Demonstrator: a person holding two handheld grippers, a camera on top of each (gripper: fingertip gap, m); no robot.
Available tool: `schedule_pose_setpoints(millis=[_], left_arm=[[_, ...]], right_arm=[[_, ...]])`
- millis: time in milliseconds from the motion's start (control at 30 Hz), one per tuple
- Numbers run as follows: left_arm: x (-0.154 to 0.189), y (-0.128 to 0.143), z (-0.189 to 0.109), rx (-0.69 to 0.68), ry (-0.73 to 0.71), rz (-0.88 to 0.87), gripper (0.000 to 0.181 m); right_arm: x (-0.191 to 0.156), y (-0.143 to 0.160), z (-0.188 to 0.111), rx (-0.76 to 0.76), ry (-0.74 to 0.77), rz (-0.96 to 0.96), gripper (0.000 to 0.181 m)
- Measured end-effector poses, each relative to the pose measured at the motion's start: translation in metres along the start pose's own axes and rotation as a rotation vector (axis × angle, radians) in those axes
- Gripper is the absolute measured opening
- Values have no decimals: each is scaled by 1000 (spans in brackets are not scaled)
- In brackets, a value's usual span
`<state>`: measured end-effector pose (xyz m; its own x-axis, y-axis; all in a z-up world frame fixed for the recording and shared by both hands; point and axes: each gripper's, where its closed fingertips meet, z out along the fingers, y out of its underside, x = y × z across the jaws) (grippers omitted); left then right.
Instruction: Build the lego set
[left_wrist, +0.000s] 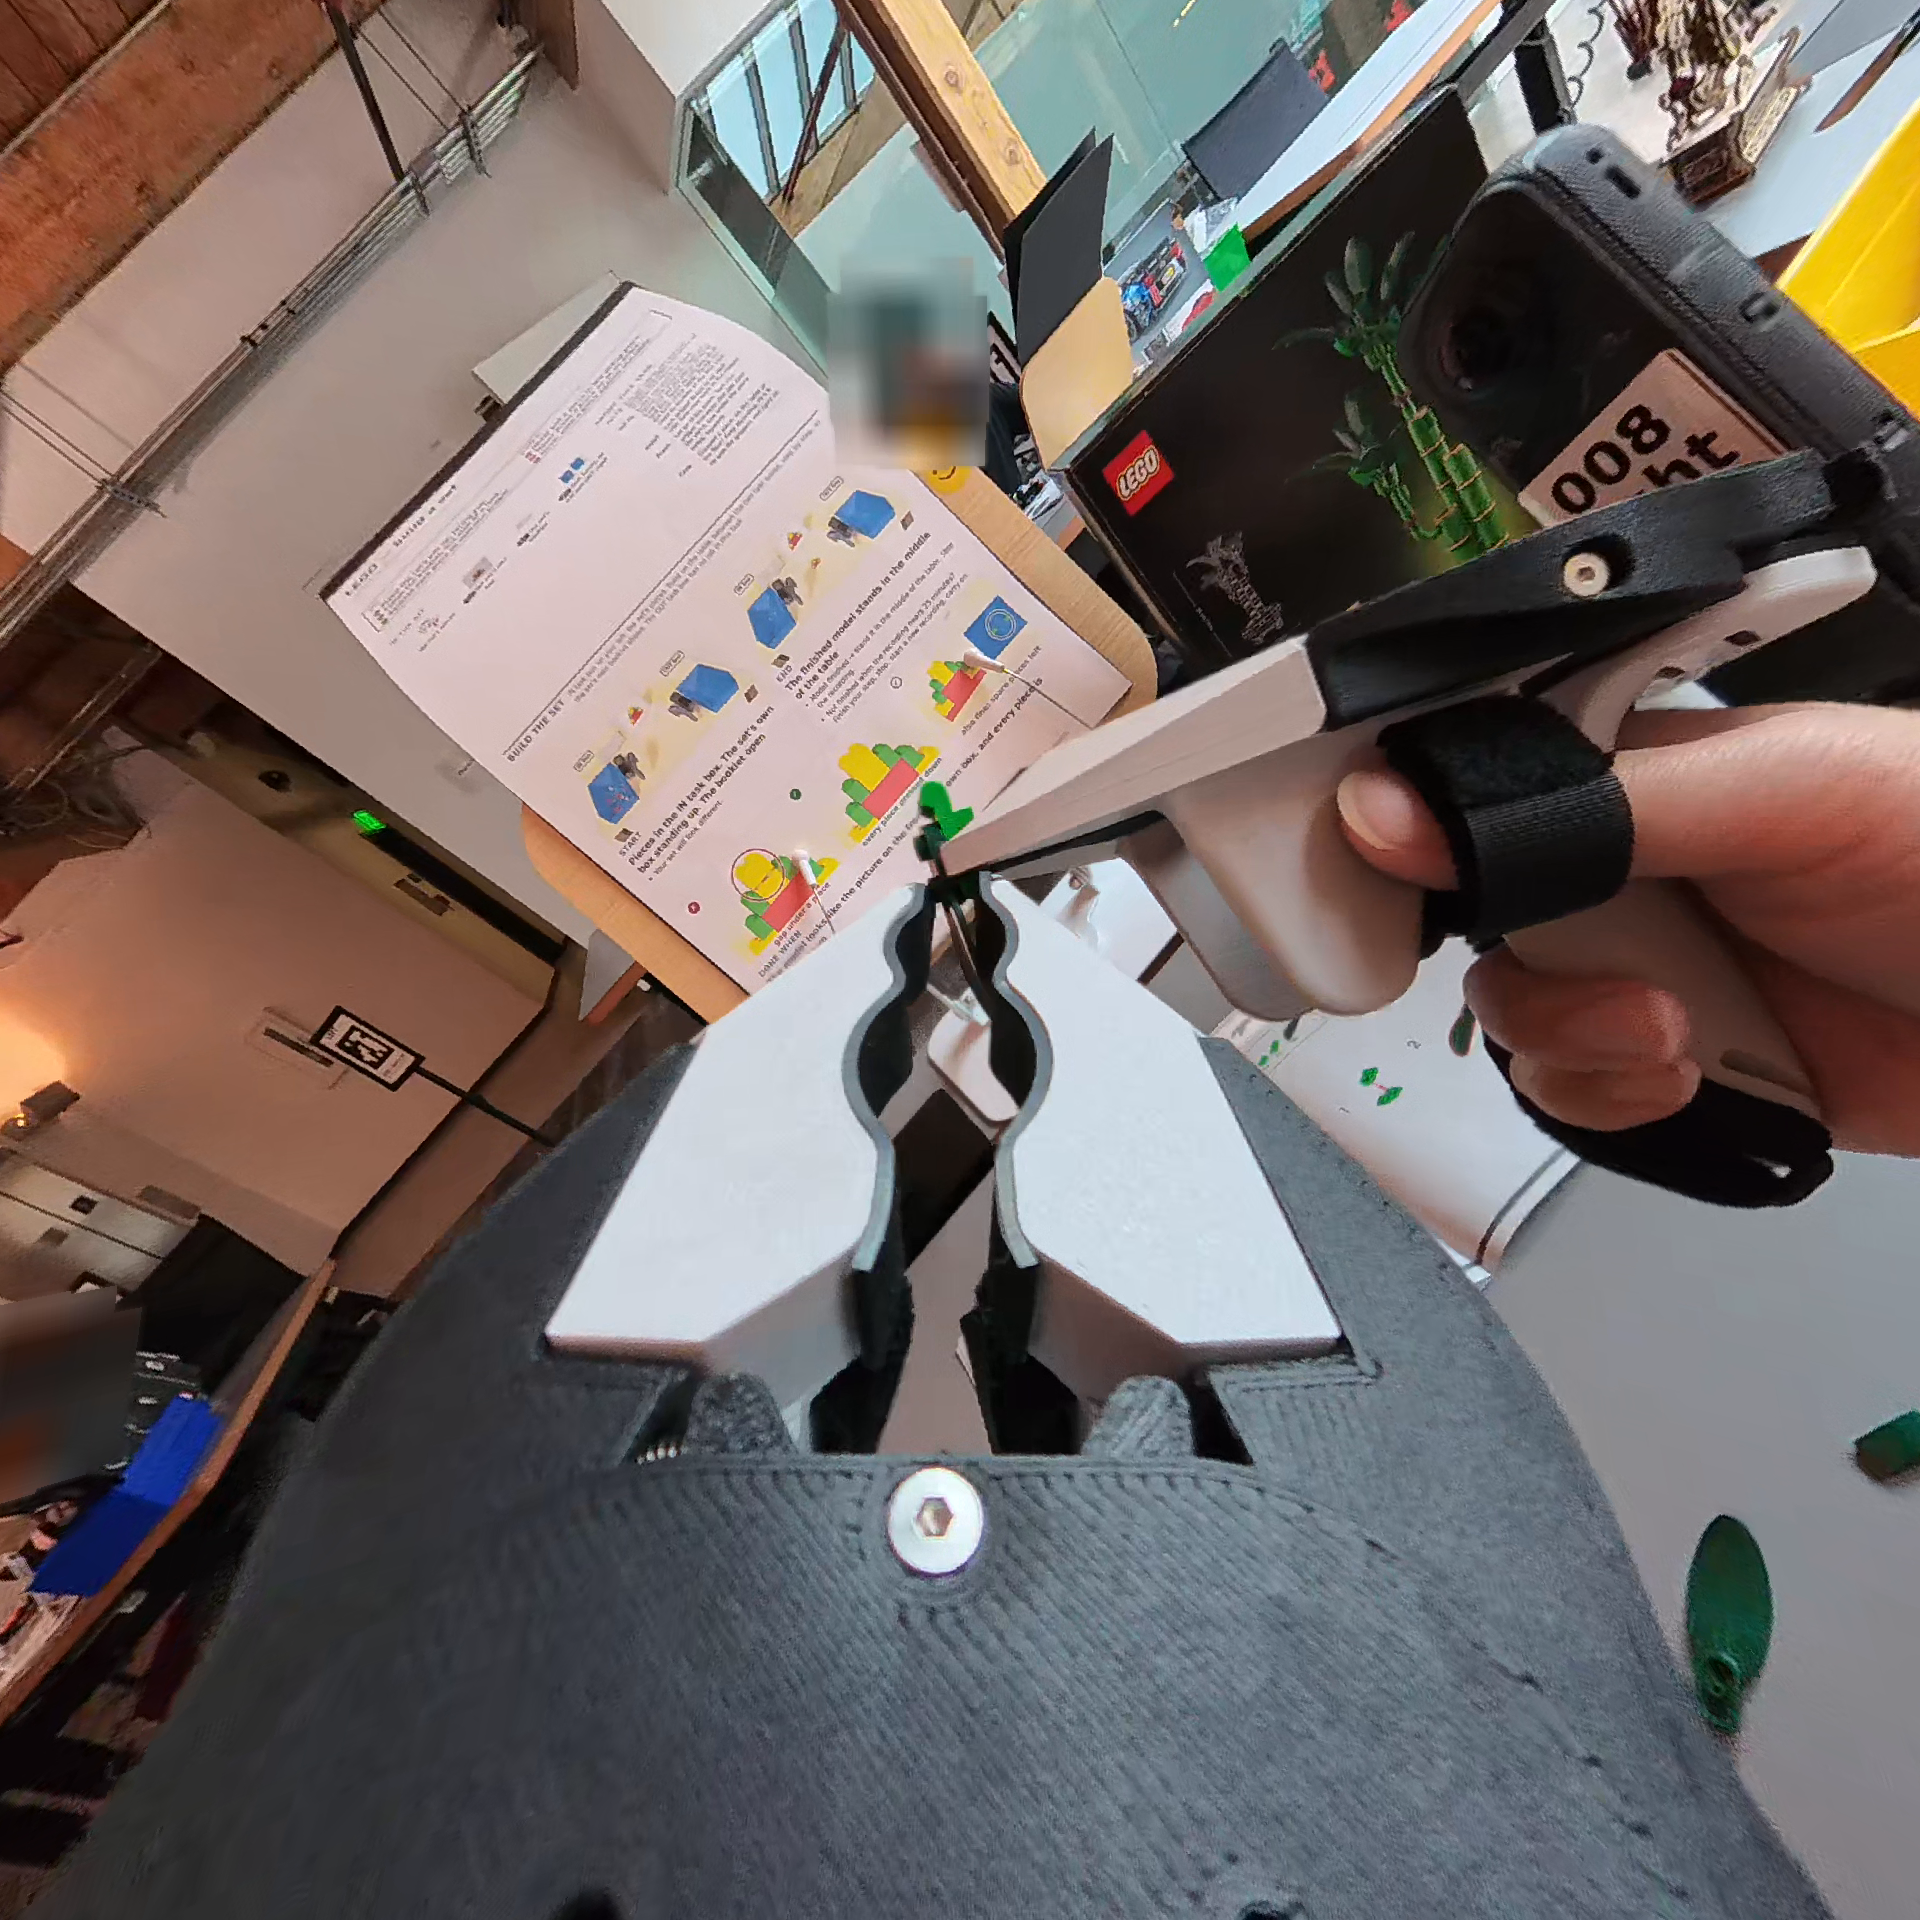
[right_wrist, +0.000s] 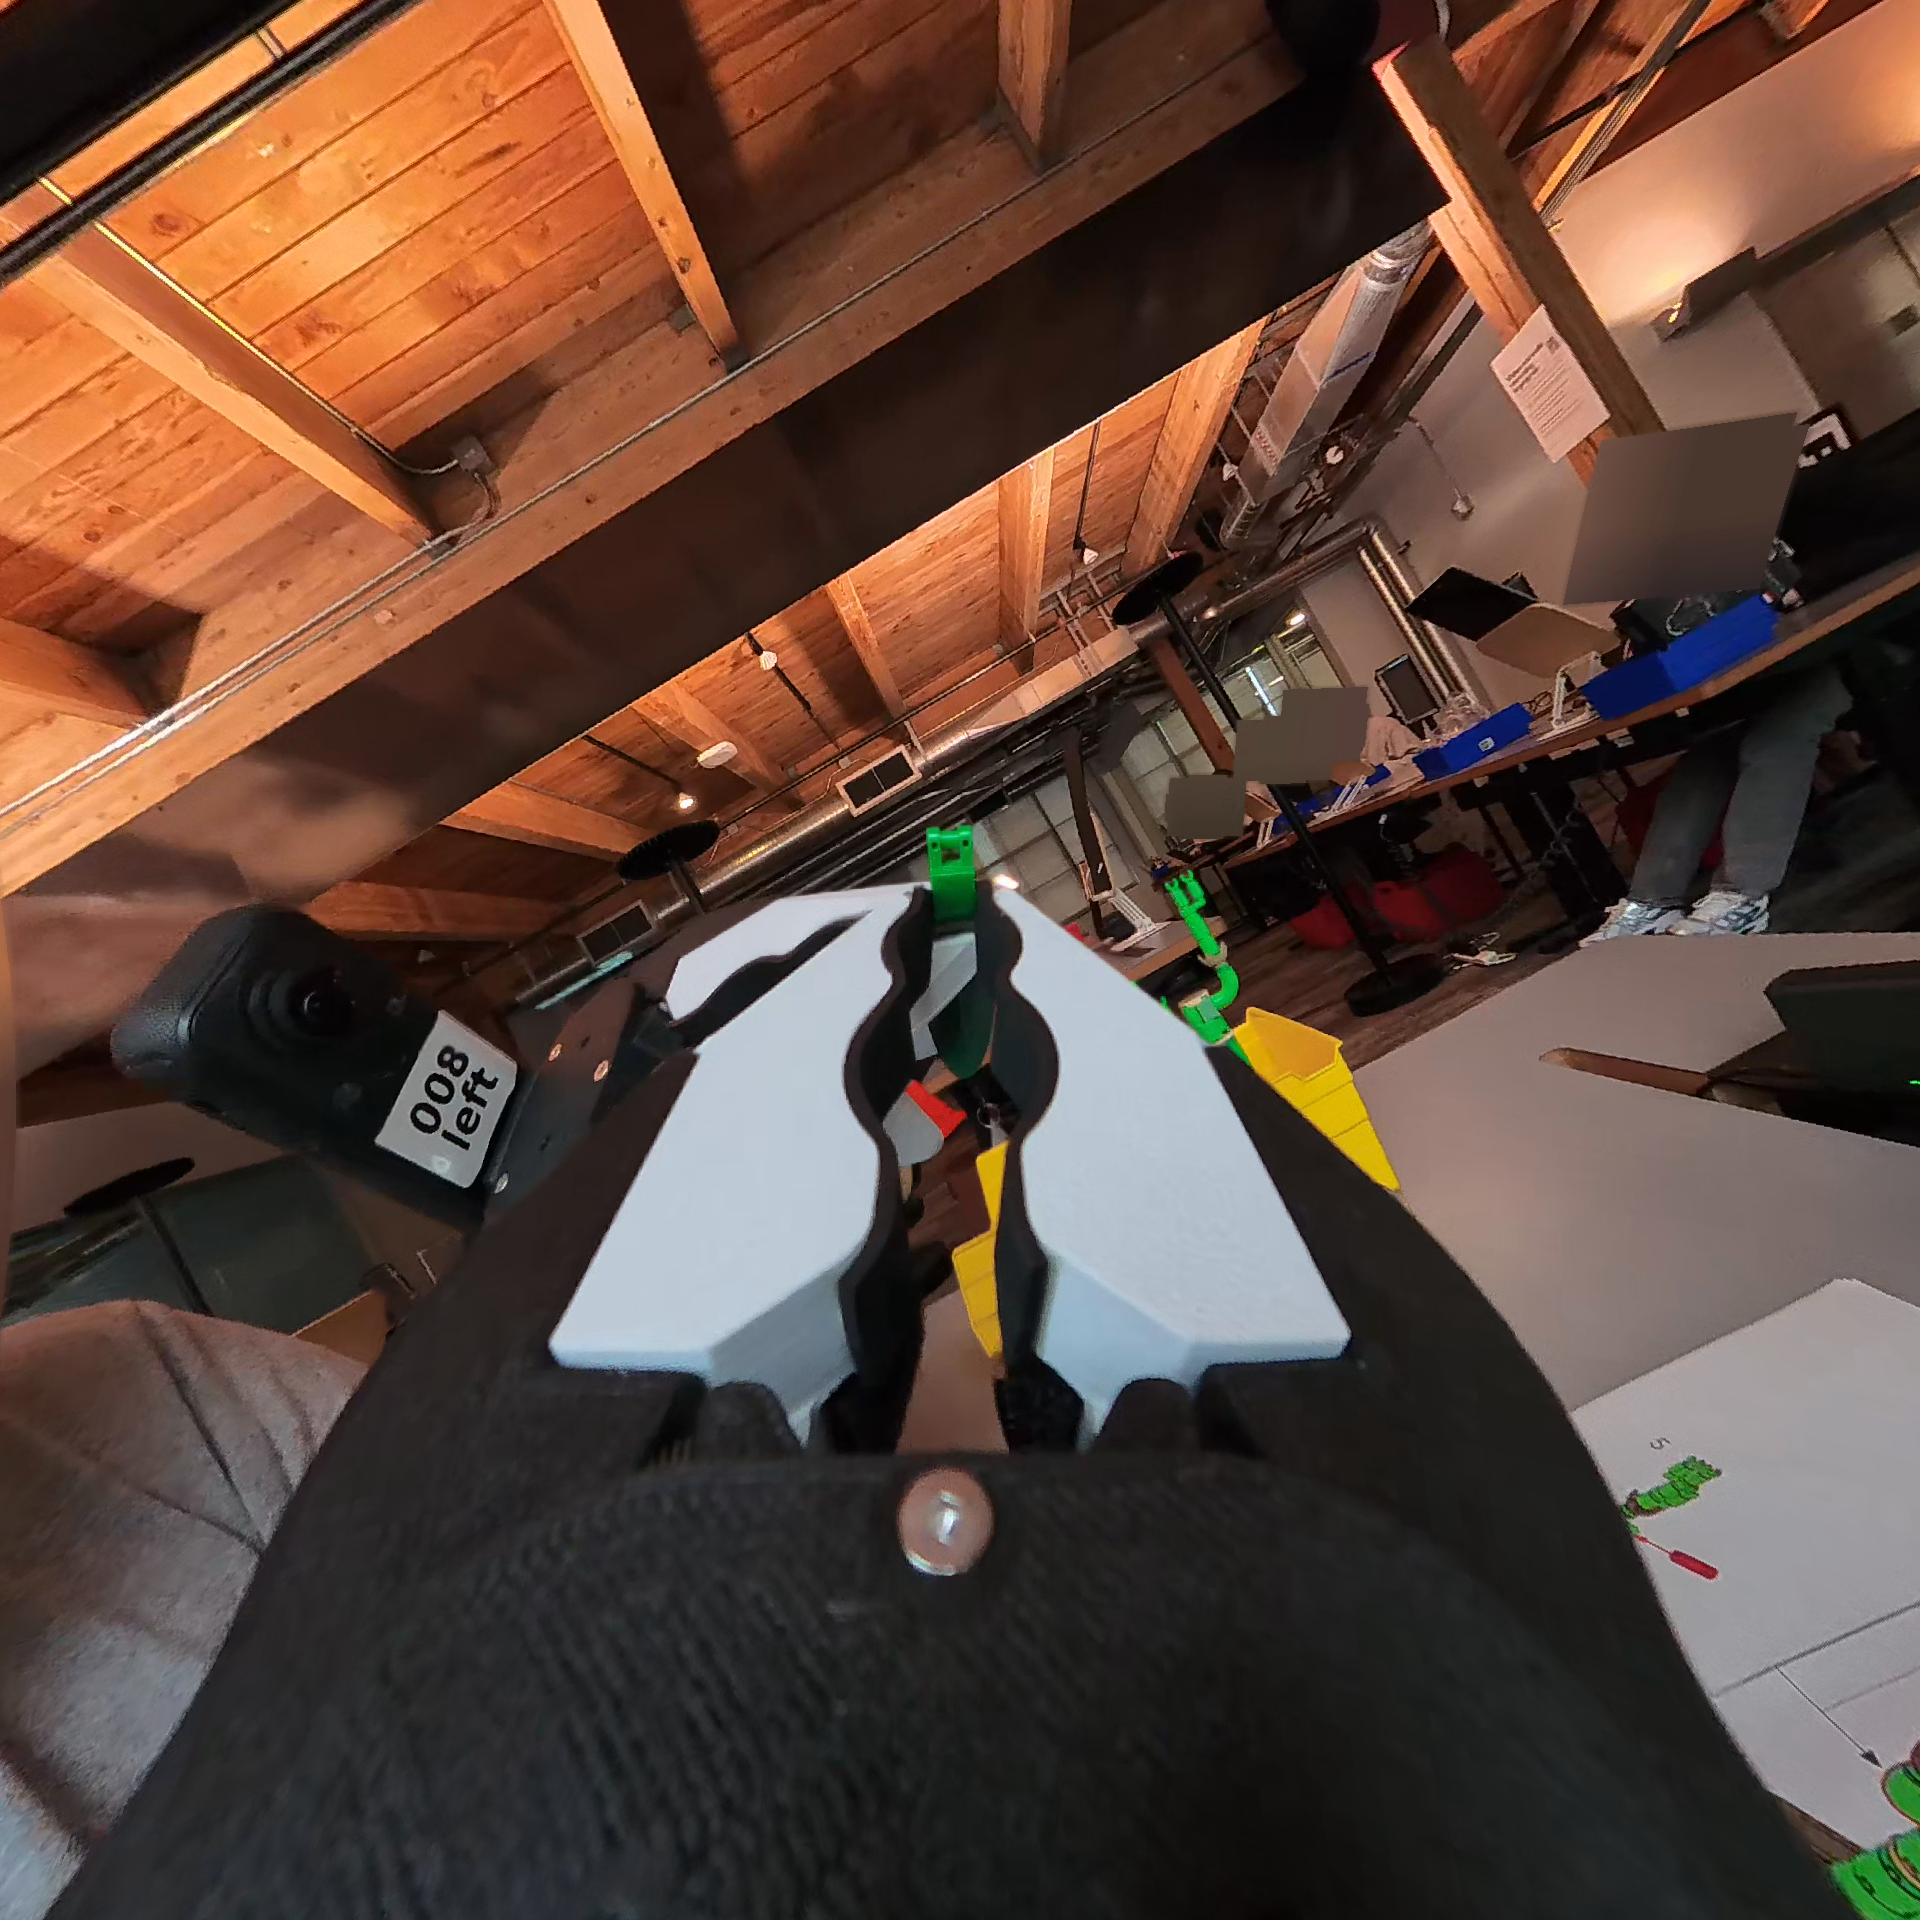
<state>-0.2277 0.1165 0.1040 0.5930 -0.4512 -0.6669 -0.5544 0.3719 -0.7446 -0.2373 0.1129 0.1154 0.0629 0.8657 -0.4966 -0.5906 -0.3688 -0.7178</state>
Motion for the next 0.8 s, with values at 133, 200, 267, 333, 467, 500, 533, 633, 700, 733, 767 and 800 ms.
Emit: schedule_pose_setpoints(millis=[133, 200, 267, 333, 467, 500, 533, 633, 700, 733, 767, 800], left_arm=[[3, 0, -1, 1, -1, 36, 6], [5, -1, -2, 0, 13, 26, 6], [6, -1, -2, -10, 26, 5, 7], [5, -1, -3, -10, 19, -5, 3], [-3, 3, -2, -24, -16, -32, 0], [-3, 3, -2, -24, -11, -49, 0], [-3, 2, -2, -20, -12, -60, 0], [-4, 1, -2, -13, -41, -69, 0], [-4, 2, -1, -12, -48, -86, 0], [-4, 2, -1, -11, -49, -94, 0], [-4, 2, -1, -10, -51, -99, 0], [-4, 2, 0, -8, -57, -102, 0]], right_arm=[[0, -8, -3, 2, 18, -43, 6], [-1, -13, -6, 16, 17, -45, 6], [-1, -14, -7, 16, 13, -47, 6], [-2, -14, -6, 25, 4, -34, 6], [2, -12, -5, 28, 9, -11, 6], [3, -12, -5, 33, 13, -16, 6], [3, -13, -5, 42, 15, -22, 6], [2, -13, -5, 58, 23, -22, 6], [3, -13, -5, 69, 32, -21, 6], [4, -13, -5, 73, 37, -20, 7], [4, -13, -5, 79, 39, -20, 7], [4, -13, -4, 82, 40, -17, 7]])
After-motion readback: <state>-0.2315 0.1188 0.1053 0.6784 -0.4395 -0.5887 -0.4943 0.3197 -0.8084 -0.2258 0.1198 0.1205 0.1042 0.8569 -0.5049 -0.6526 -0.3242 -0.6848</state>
